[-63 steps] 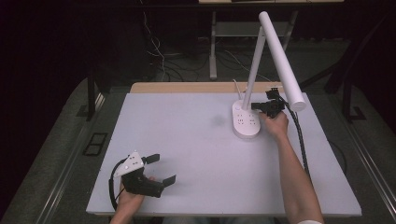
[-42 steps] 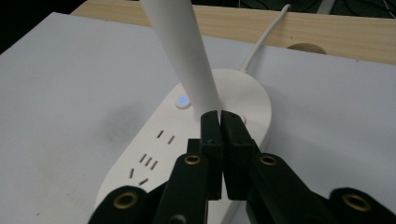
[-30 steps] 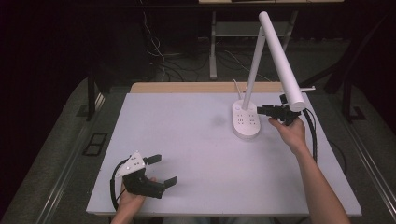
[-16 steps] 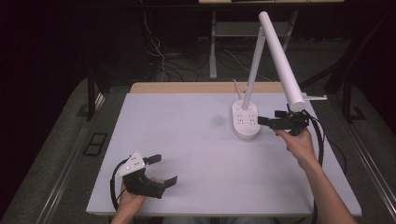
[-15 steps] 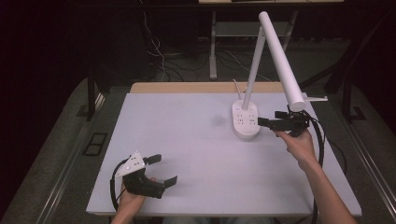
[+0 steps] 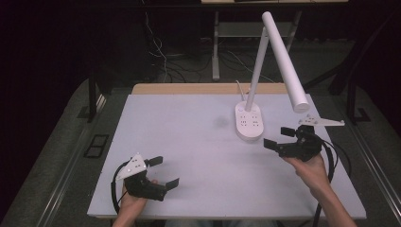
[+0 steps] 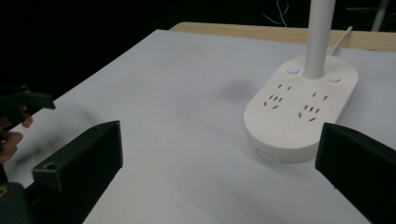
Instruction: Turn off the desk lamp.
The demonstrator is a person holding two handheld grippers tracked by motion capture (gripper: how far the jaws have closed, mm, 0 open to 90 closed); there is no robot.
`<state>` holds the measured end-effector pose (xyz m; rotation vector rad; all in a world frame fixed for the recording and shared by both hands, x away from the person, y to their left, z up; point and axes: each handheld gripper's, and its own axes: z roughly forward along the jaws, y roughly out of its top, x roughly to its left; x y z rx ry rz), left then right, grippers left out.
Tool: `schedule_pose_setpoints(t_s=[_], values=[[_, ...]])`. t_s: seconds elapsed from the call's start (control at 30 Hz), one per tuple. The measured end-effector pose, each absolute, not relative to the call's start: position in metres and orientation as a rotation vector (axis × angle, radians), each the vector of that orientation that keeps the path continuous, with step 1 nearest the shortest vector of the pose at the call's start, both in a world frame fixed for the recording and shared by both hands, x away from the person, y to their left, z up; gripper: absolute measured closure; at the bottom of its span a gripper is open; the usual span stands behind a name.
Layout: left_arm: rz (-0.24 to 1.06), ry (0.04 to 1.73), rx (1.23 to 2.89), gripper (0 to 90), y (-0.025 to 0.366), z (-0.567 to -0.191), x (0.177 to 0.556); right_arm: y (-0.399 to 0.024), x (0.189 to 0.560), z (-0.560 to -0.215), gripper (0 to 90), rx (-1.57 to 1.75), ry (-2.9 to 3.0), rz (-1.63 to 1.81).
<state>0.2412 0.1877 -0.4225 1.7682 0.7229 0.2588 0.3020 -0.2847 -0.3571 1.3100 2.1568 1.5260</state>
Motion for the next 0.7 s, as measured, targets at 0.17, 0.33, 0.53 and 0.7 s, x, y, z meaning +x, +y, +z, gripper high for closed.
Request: schedule_pose_setpoints(t_s=[0.17,0.33,0.53,0.7], values=[[0.261,0.718,1.770,0.0,0.187,-0.422,0.241,-0.283,0.284,-0.368,0.7,1.298,2.180,1.515],[0.260,0.717,1.774,0.0,0.187,-0.422,0.241,-0.287,0.267,-0.381,0.7,1.300,2.174,1.515],[0.260,0.718,1.775,0.0,0.187,-0.422,0.241,-0.292,0.253,-0.396,0.7,1.335,2.174,1.501],[0.260,0.719,1.775,0.0,0.187,-0.422,0.241,-0.293,0.248,-0.404,0.7,1.352,2.178,1.490]])
